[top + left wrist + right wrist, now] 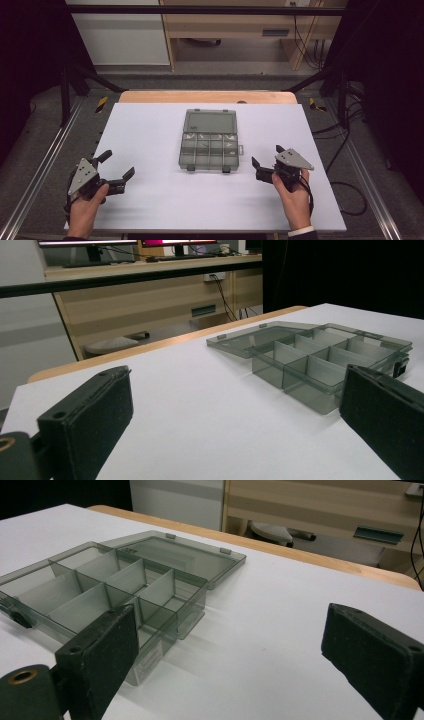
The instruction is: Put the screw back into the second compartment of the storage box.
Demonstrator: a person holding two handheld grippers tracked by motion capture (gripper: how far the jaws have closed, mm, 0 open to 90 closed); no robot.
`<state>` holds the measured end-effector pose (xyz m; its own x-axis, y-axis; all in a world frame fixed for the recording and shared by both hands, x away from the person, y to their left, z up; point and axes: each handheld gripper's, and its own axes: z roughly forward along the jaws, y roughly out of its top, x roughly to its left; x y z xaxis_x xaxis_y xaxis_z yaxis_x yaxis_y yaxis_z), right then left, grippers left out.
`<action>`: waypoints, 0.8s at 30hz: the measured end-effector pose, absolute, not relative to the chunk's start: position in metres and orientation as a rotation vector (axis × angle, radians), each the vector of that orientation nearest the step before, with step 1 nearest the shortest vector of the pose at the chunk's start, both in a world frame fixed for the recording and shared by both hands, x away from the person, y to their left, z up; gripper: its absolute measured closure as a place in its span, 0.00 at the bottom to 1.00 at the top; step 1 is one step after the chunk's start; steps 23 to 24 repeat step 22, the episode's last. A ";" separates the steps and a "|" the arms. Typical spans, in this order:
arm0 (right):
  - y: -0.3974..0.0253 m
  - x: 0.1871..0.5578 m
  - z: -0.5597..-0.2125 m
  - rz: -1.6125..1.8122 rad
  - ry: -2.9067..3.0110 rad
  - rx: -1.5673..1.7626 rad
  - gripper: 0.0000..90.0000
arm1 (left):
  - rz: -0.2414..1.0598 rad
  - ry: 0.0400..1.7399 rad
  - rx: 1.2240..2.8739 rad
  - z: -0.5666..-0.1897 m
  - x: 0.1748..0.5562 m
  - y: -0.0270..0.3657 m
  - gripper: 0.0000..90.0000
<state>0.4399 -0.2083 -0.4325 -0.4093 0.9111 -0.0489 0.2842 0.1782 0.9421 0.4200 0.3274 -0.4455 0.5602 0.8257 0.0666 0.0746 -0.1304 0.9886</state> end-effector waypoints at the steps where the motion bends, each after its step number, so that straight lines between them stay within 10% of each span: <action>1: -0.211 0.439 -0.433 1.241 1.805 1.129 0.09 | 0.776 0.786 1.582 -0.445 0.420 0.328 0.01; 24: -0.250 0.423 -0.460 1.350 1.701 1.021 0.06 | 0.788 0.799 1.547 -0.443 0.418 0.334 0.01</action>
